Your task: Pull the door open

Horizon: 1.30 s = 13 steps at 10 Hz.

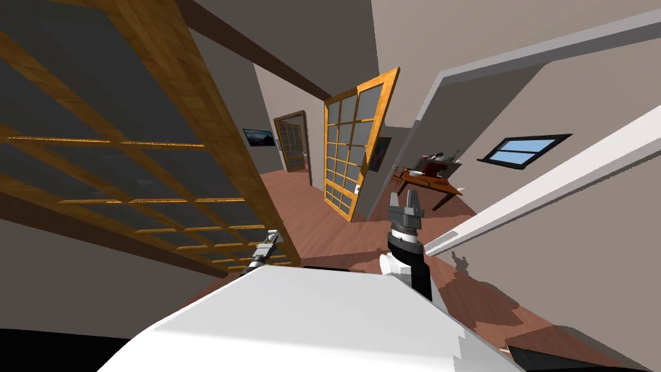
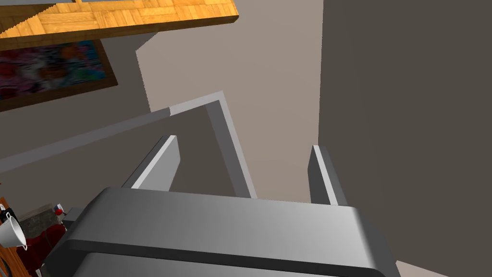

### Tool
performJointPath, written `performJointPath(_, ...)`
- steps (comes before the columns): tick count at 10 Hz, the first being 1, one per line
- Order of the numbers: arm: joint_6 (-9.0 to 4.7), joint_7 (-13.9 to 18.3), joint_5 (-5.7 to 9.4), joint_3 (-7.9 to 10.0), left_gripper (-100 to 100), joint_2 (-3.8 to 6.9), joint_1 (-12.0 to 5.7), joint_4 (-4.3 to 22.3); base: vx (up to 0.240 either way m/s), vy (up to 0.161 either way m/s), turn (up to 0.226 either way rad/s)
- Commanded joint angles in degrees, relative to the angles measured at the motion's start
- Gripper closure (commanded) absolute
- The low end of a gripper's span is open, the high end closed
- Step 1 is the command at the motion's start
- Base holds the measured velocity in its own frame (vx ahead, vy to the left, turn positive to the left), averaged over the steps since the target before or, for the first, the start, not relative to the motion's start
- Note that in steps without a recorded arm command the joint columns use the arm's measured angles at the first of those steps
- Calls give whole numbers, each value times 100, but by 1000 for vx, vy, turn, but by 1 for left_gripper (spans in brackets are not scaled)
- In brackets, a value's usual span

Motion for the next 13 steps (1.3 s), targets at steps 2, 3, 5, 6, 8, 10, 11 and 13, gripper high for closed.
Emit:
performJointPath(2,-250,173,-77,-146,100,121,110,90,-209,45,-117)
performJointPath(3,-335,232,-104,-197,100,168,148,111,-202,22,-113)
performJointPath(5,-499,346,-157,-294,100,260,220,150,-191,42,-116)
performJointPath(6,-431,303,-141,-265,100,229,200,138,-93,18,-22)
performJointPath(8,-575,392,-187,-340,100,275,236,224,-166,25,-131)
performJointPath(10,-709,469,-224,-396,100,324,254,303,-168,57,-110)
performJointPath(11,-783,511,-244,-427,100,351,263,347,-180,47,-121)
performJointPath(13,-927,595,-284,-487,100,403,283,432,-204,53,-154)
